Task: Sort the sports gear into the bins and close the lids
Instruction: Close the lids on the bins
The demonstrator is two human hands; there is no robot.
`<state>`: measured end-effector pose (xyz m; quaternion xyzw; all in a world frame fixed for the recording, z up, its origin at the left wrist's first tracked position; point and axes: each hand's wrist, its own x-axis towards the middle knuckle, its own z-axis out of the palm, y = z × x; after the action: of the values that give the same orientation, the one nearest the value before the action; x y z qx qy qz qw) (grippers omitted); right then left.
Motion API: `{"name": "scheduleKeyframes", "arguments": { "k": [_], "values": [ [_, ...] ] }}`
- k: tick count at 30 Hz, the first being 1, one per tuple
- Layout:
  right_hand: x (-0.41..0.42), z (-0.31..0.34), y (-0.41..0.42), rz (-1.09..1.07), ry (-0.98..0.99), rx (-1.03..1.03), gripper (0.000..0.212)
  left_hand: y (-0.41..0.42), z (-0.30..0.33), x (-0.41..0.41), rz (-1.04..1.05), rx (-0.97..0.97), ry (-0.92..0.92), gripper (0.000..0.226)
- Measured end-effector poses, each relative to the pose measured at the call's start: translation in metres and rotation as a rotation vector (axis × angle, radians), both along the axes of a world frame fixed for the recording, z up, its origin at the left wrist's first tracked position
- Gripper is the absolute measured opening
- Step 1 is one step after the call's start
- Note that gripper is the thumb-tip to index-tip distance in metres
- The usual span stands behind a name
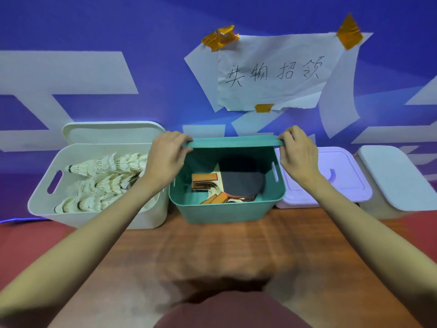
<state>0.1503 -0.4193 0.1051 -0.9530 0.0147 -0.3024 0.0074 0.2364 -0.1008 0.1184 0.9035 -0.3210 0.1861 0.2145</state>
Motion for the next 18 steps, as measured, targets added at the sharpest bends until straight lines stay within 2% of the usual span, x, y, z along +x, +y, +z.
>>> {"name": "scheduleKeyframes", "arguments": {
  "k": [7,9,12,18],
  "values": [
    [-0.065,-0.051,0.005,0.085,0.074,0.028,0.019,0.016,-0.052,-0.064,-0.032,0.075,-0.072,0.017],
    [-0.073,-0.062,0.002,0.131,0.104,-0.019,0.018,0.019,-0.065,-0.072,0.002,0.081,-0.056,0.014],
    [-0.081,-0.076,-0.001,0.187,0.150,-0.027,0.031,0.020,-0.076,-0.078,0.030,0.076,-0.020,0.019],
    [-0.092,-0.091,-0.001,0.167,0.228,-0.010,0.041,0.021,-0.090,-0.086,-0.025,0.141,0.060,0.013]
  ]
}}
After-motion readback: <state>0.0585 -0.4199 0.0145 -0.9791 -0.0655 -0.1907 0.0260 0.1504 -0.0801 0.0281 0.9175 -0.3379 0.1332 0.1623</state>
